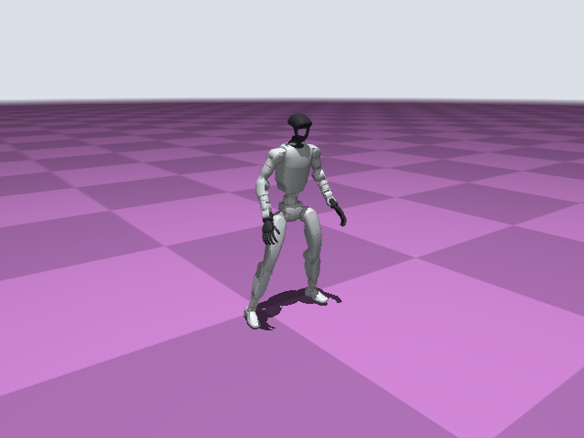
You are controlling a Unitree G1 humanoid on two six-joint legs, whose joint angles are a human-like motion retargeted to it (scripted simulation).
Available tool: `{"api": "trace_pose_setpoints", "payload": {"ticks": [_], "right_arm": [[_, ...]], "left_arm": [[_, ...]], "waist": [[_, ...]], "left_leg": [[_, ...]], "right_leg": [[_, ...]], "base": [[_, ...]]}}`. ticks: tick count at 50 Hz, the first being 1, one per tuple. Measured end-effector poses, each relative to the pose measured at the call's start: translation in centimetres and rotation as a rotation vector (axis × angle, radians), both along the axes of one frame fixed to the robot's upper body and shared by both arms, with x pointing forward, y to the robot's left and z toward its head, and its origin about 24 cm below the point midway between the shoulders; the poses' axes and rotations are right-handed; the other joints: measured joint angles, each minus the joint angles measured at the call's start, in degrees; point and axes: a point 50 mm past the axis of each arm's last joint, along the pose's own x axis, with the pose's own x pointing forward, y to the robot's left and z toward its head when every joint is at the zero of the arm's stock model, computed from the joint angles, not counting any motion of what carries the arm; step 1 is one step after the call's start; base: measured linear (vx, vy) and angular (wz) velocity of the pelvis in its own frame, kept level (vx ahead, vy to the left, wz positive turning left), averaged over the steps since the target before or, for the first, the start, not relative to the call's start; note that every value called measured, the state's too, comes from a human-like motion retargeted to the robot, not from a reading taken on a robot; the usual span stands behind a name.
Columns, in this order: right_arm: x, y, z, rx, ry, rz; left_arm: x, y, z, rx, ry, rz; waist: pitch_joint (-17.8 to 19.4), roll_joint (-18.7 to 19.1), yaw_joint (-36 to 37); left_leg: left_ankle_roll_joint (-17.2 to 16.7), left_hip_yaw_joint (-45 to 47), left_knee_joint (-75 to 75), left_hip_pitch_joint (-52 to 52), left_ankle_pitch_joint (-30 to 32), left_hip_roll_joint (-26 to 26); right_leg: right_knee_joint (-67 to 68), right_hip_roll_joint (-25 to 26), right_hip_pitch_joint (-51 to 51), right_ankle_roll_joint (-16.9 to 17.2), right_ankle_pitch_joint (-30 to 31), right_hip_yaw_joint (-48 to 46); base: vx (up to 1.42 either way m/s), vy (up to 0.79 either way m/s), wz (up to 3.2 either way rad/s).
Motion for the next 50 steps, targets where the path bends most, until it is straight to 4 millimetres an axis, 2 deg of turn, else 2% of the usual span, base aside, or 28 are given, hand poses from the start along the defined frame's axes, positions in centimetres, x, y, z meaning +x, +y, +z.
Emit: {"api": "trace_pose_setpoints", "payload": {"ticks": [3, 6, 8, 12, 15, 17, 20, 22, 24, 26, 28, 30, 32, 33, 35, 37, 38, 40, 42, 43, 45, 47, 48, 50], "right_arm": [[-3.4, -0.6, -1.0, -0.037, 0.067, -0.063], [-5.1, -1.1, 0.0, -0.036, -0.005, -0.138], [-5.5, -1.5, 1.3, -0.015, -0.075, -0.174], [-5.7, -2.3, 3.3, 0.019, -0.157, -0.189], [-7.1, -2.9, 3.8, -0.015, -0.133, -0.190], [-7.3, -2.9, 4.1, -0.036, -0.140, -0.196], [-6.6, -2.7, 4.5, -0.071, -0.192, -0.222], [-5.5, -2.9, 5.2, -0.108, -0.270, -0.255], [-4.2, -3.2, 6.6, -0.174, -0.392, -0.302], [-1.2, -3.5, 8.8, -0.239, -0.545, -0.313], [2.6, -3.4, 12.0, -0.272, -0.725, -0.288], [6.8, -2.5, 16.4, -0.256, -0.914, -0.203], [9.6, -0.8, 21.6, -0.218, -1.093, -0.051], [10.1, 0.2, 24.1, -0.194, -1.179, 0.033], [9.1, 1.8, 28.6, -0.152, -1.333, 0.191], [5.6, 2.3, 31.0, -0.112, -1.406, 0.305], [3.4, 2.3, 31.4, -0.090, -1.405, 0.349], [-0.4, 2.1, 31.4, -0.064, -1.310, 0.430], [-2.8, 1.1, 29.9, 0.043, -1.138, 0.420], [-3.6, 0.2, 28.7, 0.047, -0.996, 0.418], [-5.6, -2.3, 24.7, -0.001, -0.747, 0.306], [-7.8, -5.2, 20.2, -0.038, -0.489, 0.175], [-9.1, -6.7, 17.9, -0.067, -0.377, 0.099], [-11.0, -8.5, 13.0, -0.048, -0.185, -0.050]], "left_arm": [[-3.6, 1.1, -0.8, -0.001, 0.096, 0.017], [-6.1, 2.7, 0.2, -0.010, 0.071, 0.083], [-7.1, 3.5, 1.5, -0.015, 0.014, 0.135], [-7.8, 4.4, 3.8, -0.075, -0.125, 0.261], [-8.9, 4.1, 4.5, -0.146, -0.196, 0.394], [-8.3, 3.9, 5.1, -0.161, -0.279, 0.479], [-6.0, 3.7, 5.9, -0.119, -0.433, 0.618], [-4.0, 3.4, 6.5, -0.073, -0.533, 0.702], [-2.1, 2.6, 7.1, -0.033, -0.616, 0.725], [1.4, 1.8, 8.9, -0.039, -0.737, 0.716], [5.4, 0.8, 11.8, -0.074, -0.872, 0.626], [9.4, 0.0, 16.2, -0.113, -1.019, 0.446], [11.9, -0.9, 21.7, -0.111, -1.156, 0.184], [12.5, -1.6, 24.4, -0.098, -1.210, 0.039], [12.2, -3.0, 29.0, -0.057, -1.304, -0.209], [10.2, -3.7, 31.4, -0.041, -1.364, -0.337], [9.0, -3.6, 31.8, -0.045, -1.371, -0.363], [6.3, -2.8, 31.1, -0.043, -1.318, -0.380], [3.6, -1.5, 28.8, -0.004, -1.164, -0.397], [2.2, -0.9, 27.3, 0.031, -1.054, -0.425], [-0.3, 0.4, 24.4, 0.103, -0.840, -0.463], [-1.7, 2.6, 22.4, 0.189, -0.667, -0.459], [-2.5, 3.8, 21.1, 0.221, -0.581, -0.428], [-3.6, 6.3, 18.6, 0.272, -0.424, -0.348]], "waist": [[3.02, -0.14, 0.13], [7.34, 0.01, 0.37], [10.96, 0.07, 0.40], [19.51, -0.40, 0.17], [20.39, -0.64, -0.97], [20.50, -0.31, -1.57], [20.50, 0.69, -1.69], [20.50, 1.66, -1.23], [20.50, 2.75, -1.43], [20.50, 3.10, -2.03], [20.50, 2.96, -3.01], [20.50, 2.39, -3.82], [17.25, 1.69, -3.88], [15.73, 1.34, -3.85], [12.49, 0.72, -3.56], [9.06, 0.39, -2.72], [7.31, 0.38, -2.28], [3.75, 0.59, -1.89], [-0.44, 1.03, -2.42], [-2.31, 1.32, -2.91], [-3.96, 1.47, -3.63], [-1.37, 2.06, -2.77], [-1.52, 2.64, -2.11], [1.53, 2.89, -0.80]], "left_leg": [[-0.03, 0.08, -0.63, -1.73, 0.57, -0.11], [-0.60, 0.47, -1.76, -3.62, 1.57, 0.97], [-0.98, 0.71, -2.60, -5.16, 2.52, 1.70], [-0.51, 0.85, -2.49, -10.59, 4.39, 1.17], [0.21, -0.04, 2.88, -22.25, 4.34, -0.13], [0.59, -1.53, 11.68, -33.89, 1.74, 0.13], [1.94, -4.72, 30.93, -53.25, -5.37, 1.26], [2.70, -7.31, 45.47, -64.05, -10.46, 2.54], [3.15, -9.75, 59.64, -70.62, -15.74, 3.64], [4.80, -11.51, 69.26, -74.25, -19.63, 3.85], [6.38, -12.54, 77.03, -74.91, -23.48, 4.20], [7.63, -12.88, 82.21, -73.31, -26.84, 4.98], [8.22, -12.46, 83.59, -71.54, -28.51, 6.24], [8.12, -11.88, 83.16, -69.40, -28.91, 6.96], [7.18, -10.06, 79.35, -62.73, -28.68, 8.08], [5.59, -6.83, 70.01, -50.58, -26.60, 8.59], [4.61, -4.94, 63.47, -42.67, -24.35, 8.43], [2.31, -2.14, 47.67, -25.61, -13.88, 6.82], [-0.36, -3.73, 30.50, -12.90, 8.85, 3.68], [-2.32, -6.44, 22.16, -8.39, 21.66, 1.87], [-7.05, -14.02, 9.31, -1.77, 36.83, -1.83], [-8.49, -17.56, 5.98, 0.38, 32.55, -2.64], [-7.65, -16.18, 5.38, -0.56, 29.17, -2.86], [-6.28, -10.68, 4.95, -1.43, 23.90, -2.26]], "right_leg": [[-0.75, 0.00, -1.71, 0.43, 0.73, 0.12], [-1.81, 1.42, -4.07, 0.52, 2.06, 0.55], [-2.59, 2.44, -6.00, 0.52, 3.31, 0.98], [-2.84, 2.38, -11.98, 0.52, 5.12, 2.95], [0.79, 1.10, -22.75, 0.51, 3.84, 5.44], [7.21, 1.15, -32.97, -0.47, 1.70, 7.17], [22.28, 2.05, -50.06, -2.70, -3.92, 10.23], [36.17, 2.92, -60.11, -4.33, -10.47, 11.80], [50.72, 2.48, -65.88, -5.28, -18.13, 12.37], [61.21, 2.12, -69.54, -7.32, -23.67, 13.78], [69.98, 1.52, -70.55, -9.63, -28.78, 15.08], [76.24, 1.33, -69.76, -11.82, -32.91, 16.21], [78.50, 1.78, -69.06, -12.71, -34.70, 16.62], [78.34, 1.50, -67.19, -12.78, -35.40, 16.24], [74.69, 0.50, -60.53, -12.38, -36.08, 14.47], [65.59, -0.87, -48.43, -11.32, -33.95, 10.93], [59.35, -1.43, -40.64, -10.64, -31.28, 8.71], [44.34, -1.55, -23.71, -8.79, -20.05, 4.61], [27.68, 0.11, -10.41, -6.40, 3.25, 3.33], [19.60, 1.22, -5.46, -4.77, 16.90, 3.96], [9.08, 3.27, 1.32, -0.25, 34.80, 8.17], [8.41, 5.87, 2.94, 0.43, 34.66, 10.93], [6.73, 5.74, 2.63, 0.16, 34.22, 10.29], [7.82, 4.50, 1.25, -1.00, 30.27, 5.61]], "base": [[0.00, 0.00, 0.00], [-0.08, -0.05, -0.13], [-0.14, -0.05, -0.19], [-0.21, 0.03, -0.13], [-0.27, 0.09, 0.18], [-0.29, 0.04, 0.38], [-0.21, 0.03, 0.22], [0.01, 0.02, -0.04], [0.21, 0.02, 0.05], [0.26, 0.01, 0.10], [0.36, 0.00, 0.08], [0.41, -0.04, -0.10], [0.52, -0.06, -0.28], [0.69, -0.06, -0.20], [0.88, -0.05, -0.06], [1.20, -0.03, 0.01], [1.45, 0.00, -0.01], [1.63, 0.03, -0.02], [1.64, 0.05, 0.10], [1.52, 0.04, 0.33], [1.38, 0.00, 0.52], [1.19, -0.01, 0.33], [1.07, 0.08, 0.11], [0.97, 0.08, 0.04]]}}
